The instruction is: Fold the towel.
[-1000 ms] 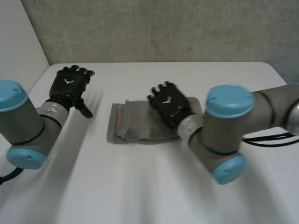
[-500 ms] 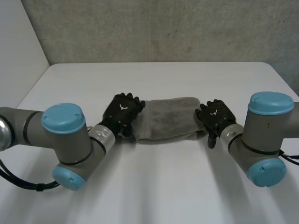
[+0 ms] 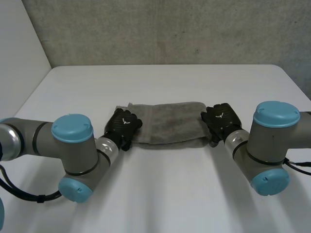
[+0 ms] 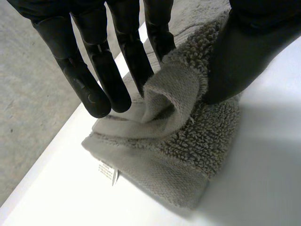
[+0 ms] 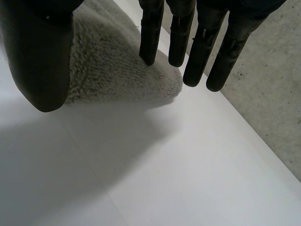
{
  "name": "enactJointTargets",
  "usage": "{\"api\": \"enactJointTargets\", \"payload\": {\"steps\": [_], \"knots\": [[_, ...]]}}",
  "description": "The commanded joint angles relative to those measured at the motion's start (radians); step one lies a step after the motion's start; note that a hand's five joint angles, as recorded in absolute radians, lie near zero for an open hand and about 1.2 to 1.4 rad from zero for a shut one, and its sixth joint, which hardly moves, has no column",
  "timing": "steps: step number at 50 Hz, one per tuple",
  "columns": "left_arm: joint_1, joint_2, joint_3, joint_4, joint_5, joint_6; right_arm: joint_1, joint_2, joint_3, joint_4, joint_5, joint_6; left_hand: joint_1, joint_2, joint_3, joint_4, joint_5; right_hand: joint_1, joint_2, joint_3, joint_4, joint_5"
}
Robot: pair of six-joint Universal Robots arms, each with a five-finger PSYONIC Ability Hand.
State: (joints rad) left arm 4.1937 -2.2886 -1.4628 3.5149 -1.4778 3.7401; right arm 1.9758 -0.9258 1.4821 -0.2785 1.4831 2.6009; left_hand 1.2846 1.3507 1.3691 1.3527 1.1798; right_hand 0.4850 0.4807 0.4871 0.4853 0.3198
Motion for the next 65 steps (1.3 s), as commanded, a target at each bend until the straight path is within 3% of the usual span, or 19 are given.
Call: {"api": "enactJointTargets", "payload": {"steps": [1, 21, 26, 28, 33, 35, 36, 38, 39, 40, 49, 55, 60, 65], "knots": [[0.006, 0.037, -0.039, 0.001, -0.045, -0.002, 0.008, 0.01, -0.003, -0.002, 0.003, 0.014, 0.112, 0.046, 0.027, 0.044, 0.042, 0.014, 0.018, 0.012, 0.014, 0.005], [0.006, 0.063, -0.06, -0.004, -0.053, -0.005, 0.006, -0.013, 0.0, 0.022, 0.008, 0.215, 0.05, -0.016, -0.034, -0.018, -0.019, -0.101, -0.096, -0.103, -0.101, -0.11], [0.005, 0.081, -0.068, -0.007, -0.053, -0.005, 0.008, -0.005, -0.005, 0.019, 0.005, 0.239, -0.167, -0.233, -0.251, -0.235, -0.237, -0.057, -0.052, -0.059, -0.057, -0.066], [0.003, 0.095, -0.079, -0.008, -0.053, -0.006, 0.008, -0.001, -0.005, 0.016, 0.0, 0.24, -0.529, -0.595, -0.613, -0.597, -0.599, -0.033, -0.029, -0.035, -0.033, -0.042], [0.005, 0.123, -0.099, -0.005, -0.055, -0.009, 0.012, 0.038, -0.019, 0.012, -0.003, 0.245, -0.677, -0.743, -0.762, -0.745, -0.747, 0.152, 0.156, 0.15, 0.152, 0.143], [0.006, 0.13, -0.105, -0.005, -0.055, -0.011, 0.015, 0.061, -0.038, 0.016, 0.005, 0.249, -0.721, -0.787, -0.806, -0.789, -0.791, 0.382, 0.387, 0.38, 0.382, 0.373], [0.006, 0.142, -0.108, -0.005, -0.055, -0.013, 0.015, 0.061, -0.039, 0.016, 0.005, 0.249, -0.73, -0.797, -0.815, -0.799, -0.8, 0.384, 0.388, 0.382, 0.384, 0.374], [0.008, 0.153, -0.111, -0.005, -0.055, -0.014, 0.015, 0.073, -0.042, 0.019, 0.009, 0.245, -0.736, -0.802, -0.821, -0.804, -0.806, 0.734, 0.739, 0.732, 0.734, 0.725], [0.008, 0.165, -0.114, -0.005, -0.055, -0.016, 0.015, 0.073, -0.042, 0.019, 0.01, 0.245, -0.736, -0.803, -0.821, -0.804, -0.806, 0.736, 0.74, 0.734, 0.736, 0.727], [0.008, 0.166, -0.114, -0.005, -0.055, -0.016, 0.014, 0.07, -0.04, 0.021, 0.013, 0.242, -0.736, -0.803, -0.821, -0.804, -0.806, 0.91, 0.914, 0.907, 0.909, 0.9], [0.054, 0.257, -0.146, -0.005, -0.055, -0.025, -0.028, -0.051, 0.003, 0.085, 0.051, 0.173, -0.774, -0.841, -0.859, -0.842, -0.844, 0.911, 0.916, 0.909, 0.911, 0.902], [0.084, 0.336, -0.145, -0.004, -0.053, -0.035, -0.071, -0.143, -0.025, 0.101, 0.048, -0.039, -0.827, -0.893, -0.912, -0.895, -0.897, 0.911, 0.916, 0.909, 0.911, 0.902], [0.094, 0.36, -0.123, 0.001, -0.053, -0.083, 0.078, -0.134, -0.146, 0.107, 0.051, -0.084, -0.904, -0.97, -0.988, -0.972, -0.973, 0.911, 0.916, 0.909, 0.911, 0.902], [0.097, 0.362, -0.093, 0.003, -0.056, -0.169, 0.311, 0.023, -0.291, 0.136, 0.042, -0.1, -0.951, -1.017, -1.035, -1.019, -1.02, 0.911, 0.916, 0.909, 0.911, 0.902]]}}
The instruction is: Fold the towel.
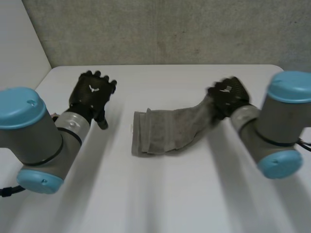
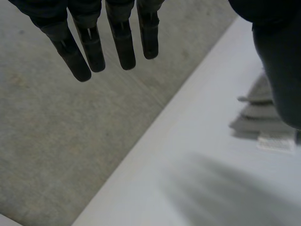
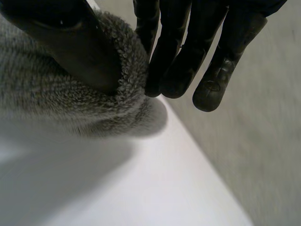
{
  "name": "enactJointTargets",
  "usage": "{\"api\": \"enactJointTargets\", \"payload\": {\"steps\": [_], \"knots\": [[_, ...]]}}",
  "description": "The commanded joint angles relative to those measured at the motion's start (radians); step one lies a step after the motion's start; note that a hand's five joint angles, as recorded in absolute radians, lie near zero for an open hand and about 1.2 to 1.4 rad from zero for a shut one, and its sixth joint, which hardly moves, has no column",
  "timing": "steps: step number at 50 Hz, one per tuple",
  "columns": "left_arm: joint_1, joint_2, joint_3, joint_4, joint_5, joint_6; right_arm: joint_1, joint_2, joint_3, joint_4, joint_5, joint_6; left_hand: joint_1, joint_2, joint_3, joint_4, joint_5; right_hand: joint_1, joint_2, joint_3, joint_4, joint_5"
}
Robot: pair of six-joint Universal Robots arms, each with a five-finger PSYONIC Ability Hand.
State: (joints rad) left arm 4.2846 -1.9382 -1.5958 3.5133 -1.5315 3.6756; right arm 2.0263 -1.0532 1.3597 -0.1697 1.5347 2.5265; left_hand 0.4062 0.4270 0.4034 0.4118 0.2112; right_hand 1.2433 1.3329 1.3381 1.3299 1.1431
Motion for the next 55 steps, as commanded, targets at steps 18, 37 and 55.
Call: {"api": "enactJointTargets", "payload": {"steps": [18, 37, 55], "knots": [[0.006, -0.076, 0.16, -0.004, -0.001, -0.286, 0.256, 0.119, -0.117, 0.088, -0.154, 0.104, -0.099, -0.12, -0.096, -0.104, -0.078, -1.069, -1.158, -1.164, -1.155, -1.143], [-0.123, -0.315, 0.232, -0.056, 0.011, -0.493, 0.112, 0.186, -0.209, 0.162, -0.153, 0.446, -0.09, -0.111, -0.087, -0.096, -0.07, -1.069, -1.158, -1.164, -1.155, -1.143], [-0.129, -0.342, 0.238, -0.129, 0.001, -0.353, 0.095, 0.311, -0.387, 0.338, -0.162, 0.445, -0.096, -0.117, -0.093, -0.101, -0.075, -1.069, -1.158, -1.164, -1.155, -1.143]]}}
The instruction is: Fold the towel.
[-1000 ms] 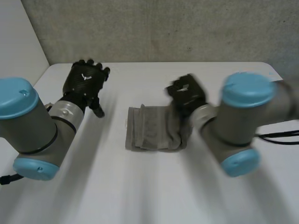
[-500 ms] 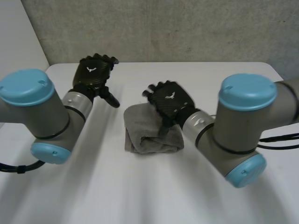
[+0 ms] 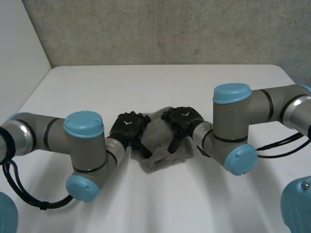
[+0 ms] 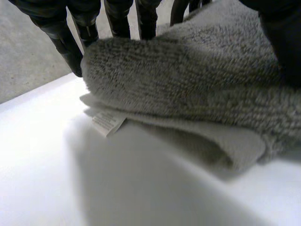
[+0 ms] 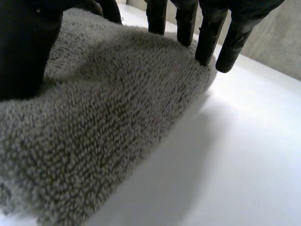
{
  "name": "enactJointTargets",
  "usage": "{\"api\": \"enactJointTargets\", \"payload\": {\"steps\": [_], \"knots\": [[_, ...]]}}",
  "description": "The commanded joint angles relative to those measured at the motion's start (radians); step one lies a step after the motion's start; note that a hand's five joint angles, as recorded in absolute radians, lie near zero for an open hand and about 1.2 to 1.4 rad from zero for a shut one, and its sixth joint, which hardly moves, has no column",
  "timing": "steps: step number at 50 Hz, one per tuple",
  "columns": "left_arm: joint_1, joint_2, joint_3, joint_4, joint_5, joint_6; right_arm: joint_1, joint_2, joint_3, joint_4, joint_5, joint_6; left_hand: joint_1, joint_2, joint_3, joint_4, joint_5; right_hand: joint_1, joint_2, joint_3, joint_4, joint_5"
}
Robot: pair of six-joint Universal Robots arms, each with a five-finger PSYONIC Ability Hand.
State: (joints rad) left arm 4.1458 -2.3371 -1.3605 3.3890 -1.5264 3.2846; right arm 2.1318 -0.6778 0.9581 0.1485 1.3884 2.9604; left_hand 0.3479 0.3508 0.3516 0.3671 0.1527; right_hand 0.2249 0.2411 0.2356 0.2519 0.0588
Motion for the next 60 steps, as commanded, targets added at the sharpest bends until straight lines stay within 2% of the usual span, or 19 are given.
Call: {"api": "enactJointTargets", "payload": {"steps": [1, 4, 6, 7, 9, 10, 12, 15, 17, 18, 20, 25, 31, 60], "knots": [[0.01, 0.058, 0.003, -0.005, -0.005, 0.038, -0.01, -0.106, 0.025, 0.02, -0.019, 0.012, -0.037, -0.04, -0.041, -0.057, -0.017, -0.05, -0.067, -0.061, -0.077, -0.059], [0.01, 0.14, 0.005, -0.005, -0.003, 0.038, -0.01, -0.152, 0.044, 0.016, -0.019, 0.014, -0.043, -0.046, -0.047, -0.063, -0.023, -0.05, -0.067, -0.061, -0.077, -0.059], [0.007, 0.233, 0.008, -0.007, -0.005, 0.04, -0.012, -0.245, 0.08, 0.003, -0.009, 0.014, -0.07, -0.073, -0.073, -0.089, -0.049, -0.05, -0.067, -0.061, -0.077, -0.059], [0.007, 0.234, 0.008, -0.007, -0.005, 0.04, -0.012, -0.246, 0.08, 0.003, -0.009, 0.014, -0.07, -0.073, -0.074, -0.089, -0.049, -0.05, -0.067, -0.061, -0.077, -0.059], [0.011, 0.327, 0.011, -0.016, -0.008, 0.033, -0.027, -0.359, 0.111, -0.018, 0.009, 0.019, -0.09, -0.093, -0.094, -0.109, -0.07, -0.05, -0.067, -0.061, -0.077, -0.059], [0.011, 0.328, 0.011, -0.016, -0.008, 0.033, -0.027, -0.359, 0.111, -0.018, 0.009, 0.019, -0.09, -0.093, -0.094, -0.11, -0.07, -0.05, -0.067, -0.061, -0.077, -0.059], [0.013, 0.374, 0.015, -0.03, -0.012, 0.024, -0.064, -0.449, 0.131, -0.027, 0.062, 0.046, -0.108, -0.111, -0.112, -0.127, -0.087, -0.05, -0.067, -0.061, -0.077, -0.059], [0.03, 0.45, 0.034, -0.074, -0.061, -0.011, -0.078, -0.485, 0.136, -0.027, 0.103, 0.063, -0.126, -0.129, -0.129, -0.145, -0.105, -0.05, -0.067, -0.061, -0.077, -0.059], [0.056, 0.507, 0.064, -0.132, -0.128, -0.048, -0.095, -0.535, 0.14, -0.024, 0.182, 0.08, -0.128, -0.131, -0.132, -0.148, -0.108, -0.05, -0.067, -0.061, -0.077, -0.059], [0.056, 0.507, 0.064, -0.132, -0.129, -0.048, -0.102, -0.552, 0.14, -0.023, 0.219, 0.081, -0.128, -0.131, -0.132, -0.148, -0.108, -0.05, -0.067, -0.061, -0.077, -0.059], [0.083, 0.544, 0.101, -0.2, -0.166, -0.075, -0.11, -0.565, 0.142, -0.021, 0.248, 0.081, -0.128, -0.131, -0.132, -0.148, -0.108, -0.05, -0.067, -0.061, -0.077, -0.059], [0.119, 0.551, 0.144, -0.307, -0.17, -0.109, -0.141, -0.586, 0.139, -0.015, 0.282, 0.081, -0.131, -0.134, -0.135, -0.151, -0.111, -0.05, -0.067, -0.061, -0.077, -0.059], [0.152, 0.544, 0.172, -0.402, -0.167, -0.16, -0.161, -0.586, 0.128, -0.004, 0.284, 0.083, -0.131, -0.134, -0.135, -0.151, -0.111, -0.05, -0.067, -0.061, -0.077, -0.059], [0.152, 0.553, 0.152, -0.407, -0.161, -0.165, -0.144, -0.586, 0.134, 0.0, 0.273, 0.069, -0.146, -0.149, -0.15, -0.165, -0.125, -0.05, -0.067, -0.061, -0.077, -0.059]]}}
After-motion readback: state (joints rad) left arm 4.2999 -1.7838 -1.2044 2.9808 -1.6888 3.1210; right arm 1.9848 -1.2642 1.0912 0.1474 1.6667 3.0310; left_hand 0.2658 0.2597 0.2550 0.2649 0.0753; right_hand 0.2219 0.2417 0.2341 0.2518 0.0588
